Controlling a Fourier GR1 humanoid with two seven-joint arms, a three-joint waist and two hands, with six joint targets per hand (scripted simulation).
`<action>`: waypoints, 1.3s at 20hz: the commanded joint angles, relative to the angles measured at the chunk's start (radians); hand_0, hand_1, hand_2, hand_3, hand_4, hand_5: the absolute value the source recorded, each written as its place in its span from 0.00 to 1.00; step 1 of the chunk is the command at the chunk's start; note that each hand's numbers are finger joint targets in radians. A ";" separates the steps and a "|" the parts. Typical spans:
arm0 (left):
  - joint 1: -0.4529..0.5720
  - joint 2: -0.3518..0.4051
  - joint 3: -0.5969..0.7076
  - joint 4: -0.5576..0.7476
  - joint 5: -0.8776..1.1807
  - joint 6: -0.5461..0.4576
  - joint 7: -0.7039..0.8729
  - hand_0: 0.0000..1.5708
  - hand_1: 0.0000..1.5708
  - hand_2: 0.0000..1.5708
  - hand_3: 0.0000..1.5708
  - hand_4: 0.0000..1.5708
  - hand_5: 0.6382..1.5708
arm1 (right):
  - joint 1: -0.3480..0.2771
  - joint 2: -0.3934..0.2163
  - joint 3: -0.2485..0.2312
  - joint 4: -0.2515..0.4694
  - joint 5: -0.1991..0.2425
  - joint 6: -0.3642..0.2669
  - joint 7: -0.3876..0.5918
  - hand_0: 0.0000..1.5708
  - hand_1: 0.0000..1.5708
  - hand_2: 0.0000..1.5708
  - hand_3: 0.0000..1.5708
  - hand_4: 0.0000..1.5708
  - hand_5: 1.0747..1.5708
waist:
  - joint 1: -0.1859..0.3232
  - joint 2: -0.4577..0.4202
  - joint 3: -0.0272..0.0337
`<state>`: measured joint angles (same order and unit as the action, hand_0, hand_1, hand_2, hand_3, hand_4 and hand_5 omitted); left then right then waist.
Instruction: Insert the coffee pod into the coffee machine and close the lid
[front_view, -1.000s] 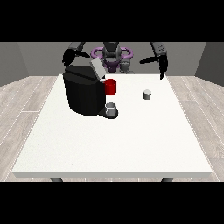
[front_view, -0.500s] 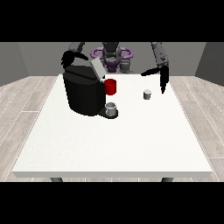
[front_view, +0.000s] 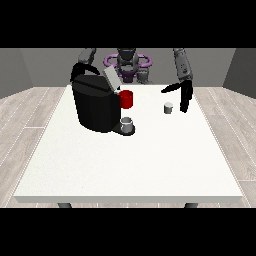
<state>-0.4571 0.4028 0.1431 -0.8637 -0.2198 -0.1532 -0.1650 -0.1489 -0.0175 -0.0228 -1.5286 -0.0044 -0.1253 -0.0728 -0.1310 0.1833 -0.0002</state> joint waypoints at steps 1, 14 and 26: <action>-0.029 -0.006 -0.032 0.053 -0.072 0.046 0.010 0.07 0.07 0.32 0.00 0.00 1.00 | -0.022 -0.030 -0.004 0.016 0.008 0.009 0.072 0.00 0.00 0.00 0.00 0.25 1.00 | -0.008 -0.013 -0.0001; -0.080 0.027 -0.079 0.201 -0.234 0.146 -0.065 0.34 0.34 0.44 0.28 0.00 1.00 | -0.065 -0.015 0.005 0.086 0.046 -0.027 0.034 0.00 0.00 0.00 0.00 0.27 1.00 | -0.015 0.034 -0.0001; -0.135 -0.002 -0.067 0.302 -0.321 0.302 -0.140 0.53 0.53 0.62 0.48 0.24 1.00 | -0.067 -0.011 0.007 0.081 0.049 -0.040 0.077 0.00 0.00 0.00 0.00 0.31 1.00 | -0.025 0.024 -0.0002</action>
<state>-0.5759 0.4031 0.0693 -0.6000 -0.5141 0.1017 -0.2857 -0.2251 -0.0271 -0.0212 -1.4466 0.0356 -0.1621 -0.0012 -0.1470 0.2018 -0.0004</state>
